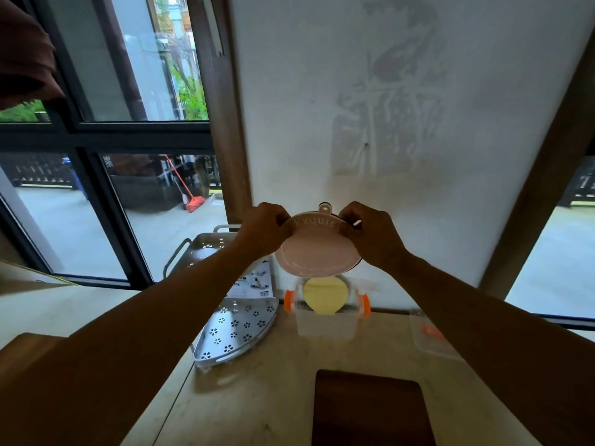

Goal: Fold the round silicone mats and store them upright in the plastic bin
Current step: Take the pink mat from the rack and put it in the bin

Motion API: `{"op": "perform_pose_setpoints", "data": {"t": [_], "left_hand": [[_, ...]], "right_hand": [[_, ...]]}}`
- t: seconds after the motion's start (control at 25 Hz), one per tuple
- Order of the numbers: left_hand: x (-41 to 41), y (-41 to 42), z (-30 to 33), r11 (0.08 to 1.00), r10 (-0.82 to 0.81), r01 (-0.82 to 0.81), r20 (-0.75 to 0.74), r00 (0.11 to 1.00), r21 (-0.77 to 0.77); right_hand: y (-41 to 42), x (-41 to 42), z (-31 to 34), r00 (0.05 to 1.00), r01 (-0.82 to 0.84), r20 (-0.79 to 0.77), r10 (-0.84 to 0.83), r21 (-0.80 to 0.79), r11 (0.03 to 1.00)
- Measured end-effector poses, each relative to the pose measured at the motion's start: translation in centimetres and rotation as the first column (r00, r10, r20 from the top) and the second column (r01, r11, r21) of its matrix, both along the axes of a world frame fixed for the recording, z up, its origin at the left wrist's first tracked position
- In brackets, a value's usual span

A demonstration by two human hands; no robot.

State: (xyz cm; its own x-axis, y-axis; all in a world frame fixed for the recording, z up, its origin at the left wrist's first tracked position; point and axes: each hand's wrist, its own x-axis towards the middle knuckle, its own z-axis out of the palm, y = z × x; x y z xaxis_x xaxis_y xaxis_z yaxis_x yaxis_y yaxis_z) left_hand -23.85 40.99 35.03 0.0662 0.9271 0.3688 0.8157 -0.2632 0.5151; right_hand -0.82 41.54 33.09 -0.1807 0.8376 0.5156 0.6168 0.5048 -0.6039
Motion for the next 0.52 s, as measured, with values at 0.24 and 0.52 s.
{"op": "perform_pose_setpoints", "data": {"t": [0.24,0.52], "left_hand": [[1.2,3.7,-5.9,0.996,0.004,-0.006,-0.023,1.000,-0.091],[2.7,10.0,-13.4,0.983,0.065,-0.070,-0.031,0.997,-0.172]], "right_hand": [[4.9,0.8,-4.6,0.990,0.089,0.113,-0.083,-0.053,0.995],[11.5,2.1,-11.2,0.983,0.151,0.134,-0.124,-0.210,0.966]]}}
